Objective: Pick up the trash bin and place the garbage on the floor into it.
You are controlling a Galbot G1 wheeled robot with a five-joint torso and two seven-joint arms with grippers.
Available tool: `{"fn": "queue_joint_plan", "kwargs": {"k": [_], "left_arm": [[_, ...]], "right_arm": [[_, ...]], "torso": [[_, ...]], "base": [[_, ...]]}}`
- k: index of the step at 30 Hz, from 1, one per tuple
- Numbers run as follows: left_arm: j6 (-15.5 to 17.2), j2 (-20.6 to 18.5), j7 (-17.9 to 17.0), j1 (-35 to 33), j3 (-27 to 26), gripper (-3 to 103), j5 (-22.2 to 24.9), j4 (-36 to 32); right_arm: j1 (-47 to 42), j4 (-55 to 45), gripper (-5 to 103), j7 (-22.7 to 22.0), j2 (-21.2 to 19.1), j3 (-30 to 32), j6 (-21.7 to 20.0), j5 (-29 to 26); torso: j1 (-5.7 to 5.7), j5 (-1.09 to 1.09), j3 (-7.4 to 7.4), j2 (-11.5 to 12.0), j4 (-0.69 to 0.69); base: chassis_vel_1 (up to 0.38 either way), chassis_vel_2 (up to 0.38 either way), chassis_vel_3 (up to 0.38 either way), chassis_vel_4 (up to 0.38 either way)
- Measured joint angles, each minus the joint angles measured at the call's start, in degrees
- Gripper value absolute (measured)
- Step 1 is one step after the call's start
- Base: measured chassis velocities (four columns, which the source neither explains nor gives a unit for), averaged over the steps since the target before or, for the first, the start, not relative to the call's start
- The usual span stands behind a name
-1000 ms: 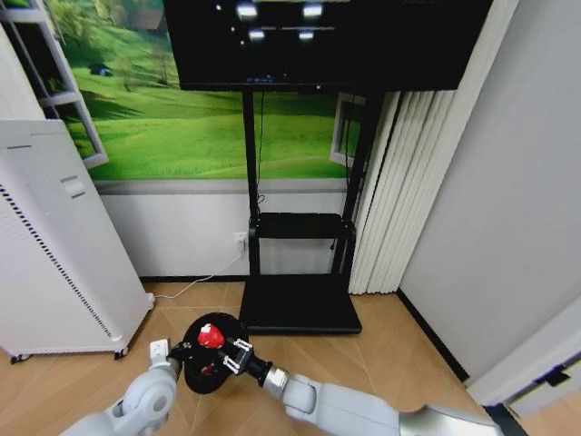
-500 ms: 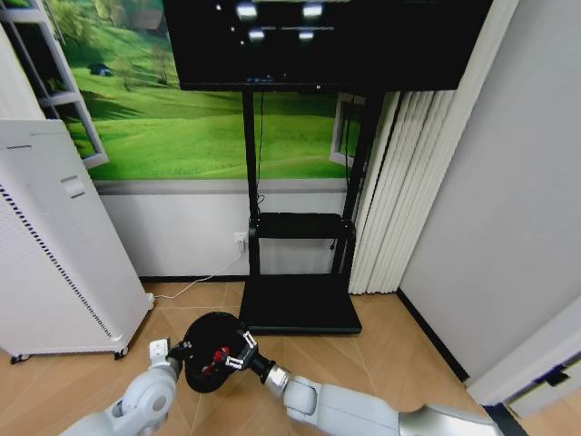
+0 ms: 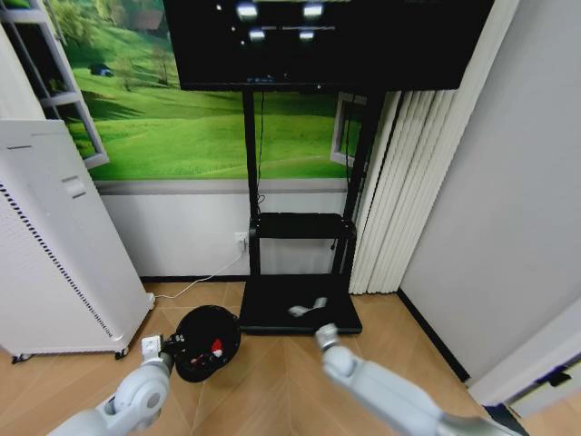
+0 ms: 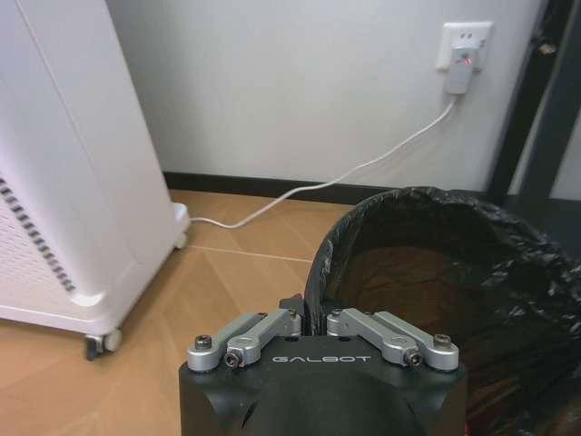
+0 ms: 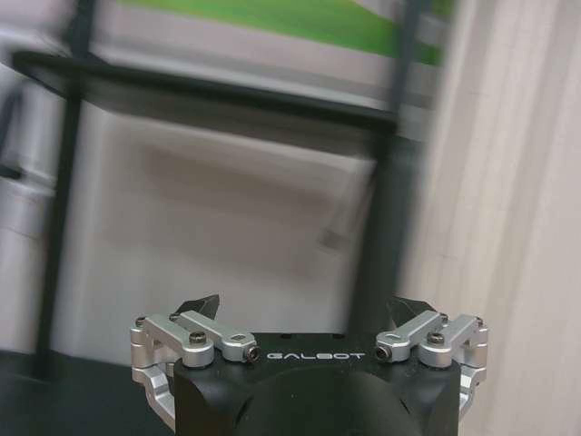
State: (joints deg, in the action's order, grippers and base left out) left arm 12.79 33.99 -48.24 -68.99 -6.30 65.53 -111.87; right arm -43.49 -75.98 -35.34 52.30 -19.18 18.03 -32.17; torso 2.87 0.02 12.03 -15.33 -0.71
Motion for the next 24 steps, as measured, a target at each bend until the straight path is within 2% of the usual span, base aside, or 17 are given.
{"fn": "queue_joint_plan", "kwargs": {"k": [1,2,3,4,5,7,8,10,11,12,18,24], "left_arm": [[0.3,0.2,0.2,0.4,0.4,7,-1.3,0.8],[0.3,0.2,0.2,0.4,0.4,7,-1.3,0.8],[0.4,0.3,0.7,0.8,0.8,7,-2.4,1.5],[0.4,0.4,0.8,0.9,0.9,7,-2.8,1.8],[0.4,0.4,0.8,0.9,0.9,7,-2.8,1.8],[0.4,0.5,1.3,1.0,1.1,7,-3.4,2.2],[0.4,0.5,1.3,1.0,1.1,7,-3.4,2.2],[0.3,0.4,1.6,1.1,1.3,7,-3.5,2.2],[0.3,0.4,1.6,1.1,1.3,7,-3.5,2.2],[0.3,0.4,1.6,1.3,1.5,7,-3.5,1.9],[0.1,0.4,1.6,1.1,1.7,7,-3.2,0.6],[-0.2,0.6,1.8,-0.2,1.1,7,-3.6,0.0]], "right_arm": [[-5.3,-0.6,100,-0.5,-2.0,5.5,-1.5,0.9],[-5.3,-0.6,100,-0.5,-2.0,5.5,-1.5,0.9],[-10.4,-0.8,100,-0.3,-3.6,11.4,-1.4,2.1],[-13.0,-1.0,100,0.0,-4.6,14.2,-0.9,2.6],[-13.0,-1.0,100,0.0,-4.6,14.2,-0.9,2.6],[-19.1,-1.8,100,2.2,-6.8,20.7,1.6,3.6],[-19.1,-1.8,100,2.2,-6.8,20.7,1.6,3.6],[-25.6,-3.7,100,4.4,-8.0,27.3,3.4,4.4],[-25.6,-3.7,100,4.4,-8.0,27.3,3.4,4.4],[-28.5,-4.6,100,4.9,-8.3,30.2,4.0,4.9],[-35.7,-8.4,100,5.1,-8.6,37.9,4.8,6.8],[-39.0,-9.6,100,5.2,-7.4,41.4,6.3,8.7]], "torso": [[0.00,0.00,0.01,0.0,0.00],[0.00,0.00,0.01,0.0,0.00],[0.00,0.03,0.00,0.0,-0.06],[-0.01,0.00,0.00,0.0,-0.05],[-0.01,0.00,0.00,0.0,-0.05],[0.00,0.00,0.00,0.0,-0.04],[0.00,0.00,0.00,0.0,-0.04],[-0.01,-0.01,0.00,0.0,0.00],[-0.01,-0.01,0.00,0.0,0.00],[-0.01,-0.01,0.00,0.0,-0.01],[-0.01,-0.01,0.00,0.0,-0.01],[-0.01,-0.02,0.00,0.0,0.00]], "base": [[0.000,0.000,0.000,0.000],[0.000,0.000,0.000,0.000],[0.000,0.000,0.000,0.000],[0.000,0.000,0.000,0.000],[0.000,0.000,0.000,0.000],[0.000,0.000,0.000,0.000],[0.000,0.000,0.000,0.000],[0.000,0.000,0.000,0.000],[0.000,0.000,0.000,0.000],[0.000,0.000,0.000,0.000],[0.009,0.001,-0.007,-0.003],[0.114,0.027,-0.112,-0.041]]}}
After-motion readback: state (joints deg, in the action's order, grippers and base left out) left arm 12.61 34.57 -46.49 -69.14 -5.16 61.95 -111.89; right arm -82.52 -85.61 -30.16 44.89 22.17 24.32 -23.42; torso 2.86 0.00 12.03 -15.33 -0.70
